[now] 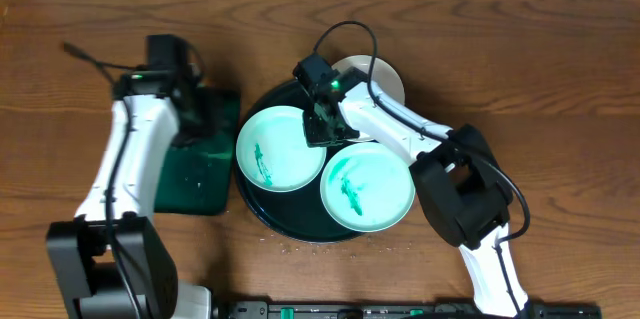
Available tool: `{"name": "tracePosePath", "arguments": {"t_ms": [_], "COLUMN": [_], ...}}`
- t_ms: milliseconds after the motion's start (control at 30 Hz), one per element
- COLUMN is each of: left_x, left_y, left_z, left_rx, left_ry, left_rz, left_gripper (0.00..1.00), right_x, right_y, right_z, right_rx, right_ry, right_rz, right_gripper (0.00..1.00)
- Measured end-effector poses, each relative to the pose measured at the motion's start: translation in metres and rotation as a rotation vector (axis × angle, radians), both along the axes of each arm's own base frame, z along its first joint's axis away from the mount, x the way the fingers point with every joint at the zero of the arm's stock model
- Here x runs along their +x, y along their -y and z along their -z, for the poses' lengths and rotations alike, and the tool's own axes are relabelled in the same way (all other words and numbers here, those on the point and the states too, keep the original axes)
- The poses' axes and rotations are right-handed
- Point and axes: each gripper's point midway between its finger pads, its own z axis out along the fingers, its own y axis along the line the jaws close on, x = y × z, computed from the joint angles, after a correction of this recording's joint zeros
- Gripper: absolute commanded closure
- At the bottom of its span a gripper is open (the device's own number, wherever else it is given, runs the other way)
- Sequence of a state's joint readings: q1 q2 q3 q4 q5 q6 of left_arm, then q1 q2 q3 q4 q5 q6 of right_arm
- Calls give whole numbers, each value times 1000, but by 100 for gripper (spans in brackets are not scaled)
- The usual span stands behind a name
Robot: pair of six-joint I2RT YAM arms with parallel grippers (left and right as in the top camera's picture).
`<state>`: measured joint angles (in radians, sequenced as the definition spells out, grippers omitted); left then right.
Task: Clean dirty plates on tray and stack at the side
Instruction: 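Scrub the left plate with the sponge in the left gripper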
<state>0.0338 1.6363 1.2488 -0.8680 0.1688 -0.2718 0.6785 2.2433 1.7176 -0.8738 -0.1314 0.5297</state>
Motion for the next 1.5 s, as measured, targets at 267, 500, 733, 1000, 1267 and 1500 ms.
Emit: {"name": "tracePosePath", "arguments": {"t_ms": [267, 500, 733, 1000, 1267, 1500], "left_x": [-6, -13, -13, -10, -16, -16], "left_y": [61, 85, 85, 93, 66, 121], "left_z": [59, 97, 97, 95, 95, 92], "left_rx": [-38, 20, 48, 4, 161, -74], "left_ry": [12, -8, -1, 24, -20, 17], "left_rz": [10, 33, 36, 236, 41, 340], "left_gripper": [93, 93, 93, 93, 92, 93], "right_x": [1, 1, 1, 1, 1, 1], "right_y": [1, 1, 1, 1, 0, 0], "right_z": [0, 0, 0, 1, 0, 0], "right_rx": [34, 34, 34, 32, 37, 36], "right_ry": [-23, -25, -24, -24, -23, -22], "right_rz": [-11, -13, -17, -18, -22, -24], "right_gripper": [99, 99, 99, 99, 99, 99]}}
